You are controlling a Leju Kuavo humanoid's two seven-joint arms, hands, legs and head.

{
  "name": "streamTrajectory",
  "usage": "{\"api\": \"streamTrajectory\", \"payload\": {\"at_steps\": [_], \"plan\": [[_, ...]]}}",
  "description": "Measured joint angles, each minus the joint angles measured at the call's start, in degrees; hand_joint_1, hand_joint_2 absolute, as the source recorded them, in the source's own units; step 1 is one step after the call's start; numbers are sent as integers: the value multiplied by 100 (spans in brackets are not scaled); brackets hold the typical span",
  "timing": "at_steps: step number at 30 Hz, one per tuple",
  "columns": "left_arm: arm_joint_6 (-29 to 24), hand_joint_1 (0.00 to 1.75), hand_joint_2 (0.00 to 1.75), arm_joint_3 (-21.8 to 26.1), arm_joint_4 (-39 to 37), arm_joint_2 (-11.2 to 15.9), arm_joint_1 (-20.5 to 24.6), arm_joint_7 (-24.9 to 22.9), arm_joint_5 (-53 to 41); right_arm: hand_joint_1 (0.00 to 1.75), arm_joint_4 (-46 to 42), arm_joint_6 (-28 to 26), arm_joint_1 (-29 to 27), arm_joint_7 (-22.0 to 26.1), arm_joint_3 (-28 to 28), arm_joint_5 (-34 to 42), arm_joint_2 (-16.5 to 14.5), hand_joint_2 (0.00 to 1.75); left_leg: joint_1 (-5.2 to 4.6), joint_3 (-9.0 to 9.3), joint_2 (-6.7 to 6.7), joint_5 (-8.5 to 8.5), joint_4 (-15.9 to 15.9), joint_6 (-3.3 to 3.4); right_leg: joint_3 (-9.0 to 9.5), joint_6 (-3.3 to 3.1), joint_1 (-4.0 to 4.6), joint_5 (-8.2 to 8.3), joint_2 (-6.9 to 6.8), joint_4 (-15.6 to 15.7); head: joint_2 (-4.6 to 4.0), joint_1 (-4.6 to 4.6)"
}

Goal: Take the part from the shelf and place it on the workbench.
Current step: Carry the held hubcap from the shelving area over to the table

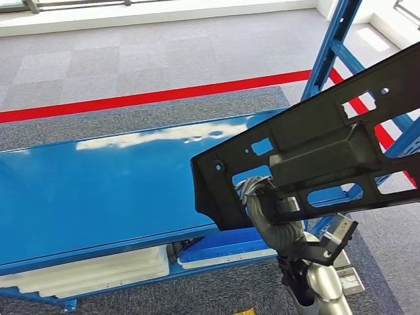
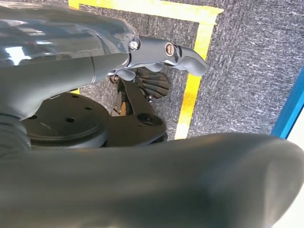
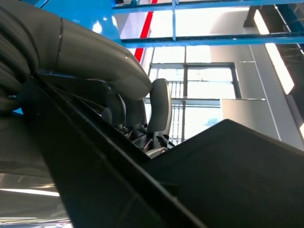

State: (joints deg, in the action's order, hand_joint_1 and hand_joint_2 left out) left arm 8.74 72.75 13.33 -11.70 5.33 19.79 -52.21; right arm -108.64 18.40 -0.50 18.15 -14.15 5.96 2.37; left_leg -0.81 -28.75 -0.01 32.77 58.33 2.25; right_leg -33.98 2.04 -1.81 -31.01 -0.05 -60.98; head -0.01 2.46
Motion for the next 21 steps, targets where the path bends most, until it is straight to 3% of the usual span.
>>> {"api": "streamTrajectory", "payload": {"at_steps": [2,4,5,6,7,8,10,11,15,17,19,21], "plan": [[15,0,175,5,0,-1,5,-4,17,175,-11,-4,19,-14,-21,2,56,175,48,13,22,-64,-71,37,-138,17,14,-259,6,-348,0,-4],[24,0,175,10,-1,-1,0,-10,47,175,-14,-5,31,-28,-36,1,115,175,57,2,35,-71,-71,42,-424,32,16,-592,8,-1033,0,-7],[28,0,175,12,-1,-1,-4,-11,59,175,-13,-5,29,-32,-39,1,142,175,62,3,40,-70,-68,41,-536,47,11,-666,7,-1301,-1,-7],[31,0,175,14,-1,-1,-6,-11,68,175,-13,-6,30,-34,-41,1,165,175,70,5,42,-67,-62,35,-570,65,6,-631,6,-1391,-1,-7],[32,0,175,15,0,-1,-5,-10,72,175,-13,-6,34,-35,-42,2,185,175,85,9,42,-56,-48,19,-500,85,-2,-481,4,-1251,-1,-7],[33,0,175,16,0,-1,-4,-10,75,175,-13,-6,40,-36,-43,2,204,175,106,13,38,-36,-21,-10,-353,108,-14,-260,2,-924,-1,-7],[33,0,175,22,0,3,2,-13,76,175,-3,-6,55,-39,-48,3,232,175,121,-32,26,19,79,-96,-86,134,-15,13,6,-311,0,-13],[33,0,175,28,0,5,7,-15,76,175,2,-5,54,-41,-51,3,244,175,115,-74,20,36,132,-133,-40,117,-9,38,12,-162,0,-17],[20,0,175,64,0,8,11,-30,76,175,10,-20,46,-45,-65,11,268,175,109,-176,11,74,237,-229,-95,-16,-4,14,14,-123,-1,-25],[16,0,175,70,0,8,18,-44,76,175,10,-23,55,-45,-73,14,275,175,123,-289,10,345,540,-276,-132,-84,-17,47,-14,-112,0,-24],[16,0,175,72,0,8,25,-61,76,175,11,-23,54,-45,-79,16,280,175,130,-547,9,756,1217,-309,-196,-150,-2,85,-46,-114,1,-23],[16,0,175,73,0,8,21,-70,76,175,15,-23,51,-46,-84,16,286,175,129,-672,9,923,1661,-303,-260,-202,25,130,-67,-115,1,-23]]}}
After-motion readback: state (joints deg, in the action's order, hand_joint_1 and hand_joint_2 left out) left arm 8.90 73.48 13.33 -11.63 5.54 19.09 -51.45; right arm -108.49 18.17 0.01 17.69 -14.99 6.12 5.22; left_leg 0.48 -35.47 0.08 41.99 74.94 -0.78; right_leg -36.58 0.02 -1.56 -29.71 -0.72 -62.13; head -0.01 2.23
